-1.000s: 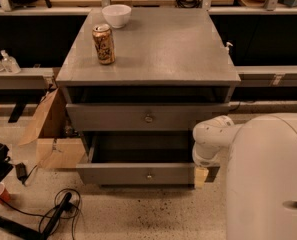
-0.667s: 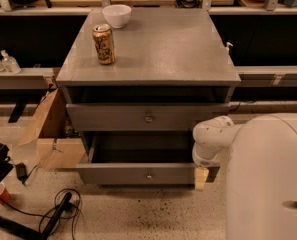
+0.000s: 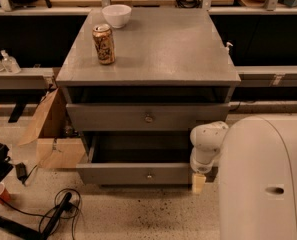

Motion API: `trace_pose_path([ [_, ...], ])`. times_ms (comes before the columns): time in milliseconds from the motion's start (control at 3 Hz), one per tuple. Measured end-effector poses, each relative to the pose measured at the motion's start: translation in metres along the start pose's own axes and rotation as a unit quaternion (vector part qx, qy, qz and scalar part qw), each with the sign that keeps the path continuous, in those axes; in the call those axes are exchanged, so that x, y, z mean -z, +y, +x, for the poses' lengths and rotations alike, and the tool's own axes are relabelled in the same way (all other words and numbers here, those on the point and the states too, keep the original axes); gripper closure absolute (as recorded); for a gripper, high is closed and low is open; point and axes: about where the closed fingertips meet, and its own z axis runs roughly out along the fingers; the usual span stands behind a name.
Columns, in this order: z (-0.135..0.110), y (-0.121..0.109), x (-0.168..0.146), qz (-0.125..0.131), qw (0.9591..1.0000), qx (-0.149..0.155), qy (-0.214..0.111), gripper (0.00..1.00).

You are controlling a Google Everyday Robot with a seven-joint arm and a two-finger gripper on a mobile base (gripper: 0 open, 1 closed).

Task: Open middle drawer

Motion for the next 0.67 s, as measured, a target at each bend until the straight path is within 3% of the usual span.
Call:
trace_pose_path([
  [333,0.011,0.027,0.003,-0.029,0.9993,-0.017,0.019,0.41],
  [667,0.018,0.044,0.011,-0.038,0.9983,-0.025,0.035,0.64],
])
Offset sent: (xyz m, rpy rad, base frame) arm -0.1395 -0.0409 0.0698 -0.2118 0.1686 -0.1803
